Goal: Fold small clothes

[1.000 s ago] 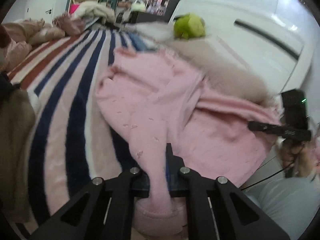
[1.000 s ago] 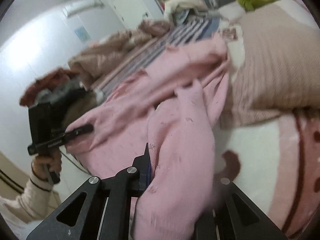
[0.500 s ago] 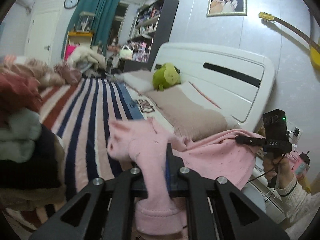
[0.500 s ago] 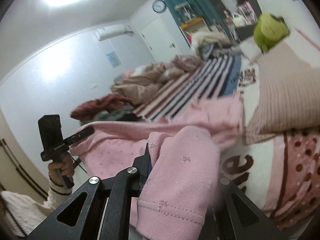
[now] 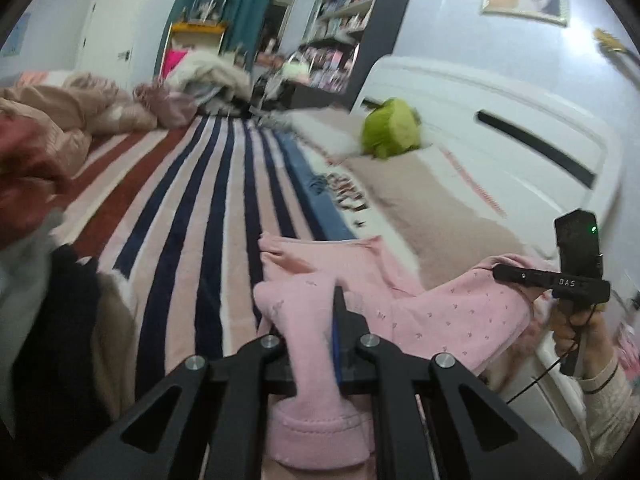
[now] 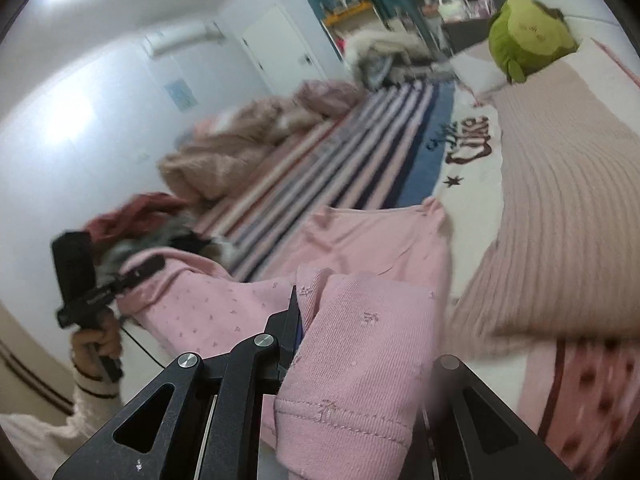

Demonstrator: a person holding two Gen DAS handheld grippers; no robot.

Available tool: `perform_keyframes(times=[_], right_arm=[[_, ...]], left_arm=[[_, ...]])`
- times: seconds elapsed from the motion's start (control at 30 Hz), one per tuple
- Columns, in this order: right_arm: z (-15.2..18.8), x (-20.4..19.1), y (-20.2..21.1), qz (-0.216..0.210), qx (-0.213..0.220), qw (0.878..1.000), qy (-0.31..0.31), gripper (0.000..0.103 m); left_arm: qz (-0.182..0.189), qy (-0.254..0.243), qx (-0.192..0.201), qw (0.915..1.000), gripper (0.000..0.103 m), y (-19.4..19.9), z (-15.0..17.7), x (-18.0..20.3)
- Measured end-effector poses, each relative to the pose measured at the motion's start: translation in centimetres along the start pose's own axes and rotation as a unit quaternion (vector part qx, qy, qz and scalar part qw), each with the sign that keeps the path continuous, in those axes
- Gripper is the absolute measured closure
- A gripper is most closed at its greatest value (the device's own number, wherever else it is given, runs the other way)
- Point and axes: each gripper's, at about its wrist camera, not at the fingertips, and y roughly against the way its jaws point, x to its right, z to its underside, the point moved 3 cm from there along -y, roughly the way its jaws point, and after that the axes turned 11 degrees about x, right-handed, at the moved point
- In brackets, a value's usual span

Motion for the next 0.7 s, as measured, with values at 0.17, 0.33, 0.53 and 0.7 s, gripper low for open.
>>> perform_keyframes(times=[0.17,0.33,0.53,0.7], right_arm=[[-1.0,5.5,-9.3,0.061,-0.076,0.995,-0.003,0.095],[0.9,10.1,-14.4,0.060,-0.123,0.990,-0.038,0.092],[1.1,8.9,-12.3,0.017,-0.130,0.991,-0.041,0.038],[2.0,4.3,-7.0,0.035,-0.119,0.991,0.040,0.037]], left_arm=[[-0.038,0.017,-0.077,0.9961,0.095,-11.0,1.1,-3.8],[-0.054,0.032,-0.140,0.9882,0.090,-17.5,4.3,-6.5],[-0.008,0.048,-0.127,0.9907,0.044,-14.8,3.6,-6.4],[0.010,-0.017,-0.091,0.9956,0.044,-8.2,3.1,-3.2]])
